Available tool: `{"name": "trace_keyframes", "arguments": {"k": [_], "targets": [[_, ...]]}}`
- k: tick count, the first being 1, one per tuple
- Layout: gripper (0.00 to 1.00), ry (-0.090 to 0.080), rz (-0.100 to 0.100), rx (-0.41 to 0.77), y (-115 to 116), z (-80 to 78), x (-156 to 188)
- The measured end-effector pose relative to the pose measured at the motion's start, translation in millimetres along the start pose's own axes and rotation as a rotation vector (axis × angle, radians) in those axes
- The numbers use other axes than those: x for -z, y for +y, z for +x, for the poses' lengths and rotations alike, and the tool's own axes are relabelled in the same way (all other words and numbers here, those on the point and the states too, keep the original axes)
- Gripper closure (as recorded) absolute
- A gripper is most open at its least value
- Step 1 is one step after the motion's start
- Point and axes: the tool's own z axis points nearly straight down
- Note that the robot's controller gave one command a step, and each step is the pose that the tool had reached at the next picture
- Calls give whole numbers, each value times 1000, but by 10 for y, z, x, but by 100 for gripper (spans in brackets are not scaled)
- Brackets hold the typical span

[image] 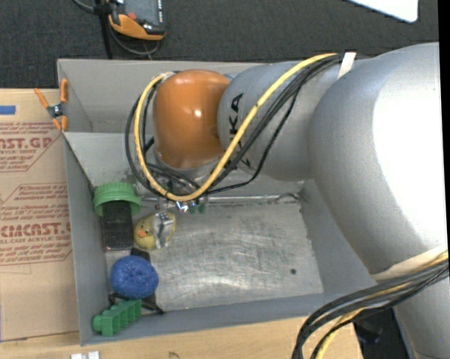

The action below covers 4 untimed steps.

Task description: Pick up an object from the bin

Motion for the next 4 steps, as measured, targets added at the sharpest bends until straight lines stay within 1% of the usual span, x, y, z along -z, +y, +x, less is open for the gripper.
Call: {"name": "trace_keyframes", "arguments": {"k": [1,2,3,4], "targets": [[0,15,10,25,-6,50,13],[0,18,2,119,166,21,356],[0,8,-7,149,229,5,-108],[0,22,-7,163,175,101,-215]]}}
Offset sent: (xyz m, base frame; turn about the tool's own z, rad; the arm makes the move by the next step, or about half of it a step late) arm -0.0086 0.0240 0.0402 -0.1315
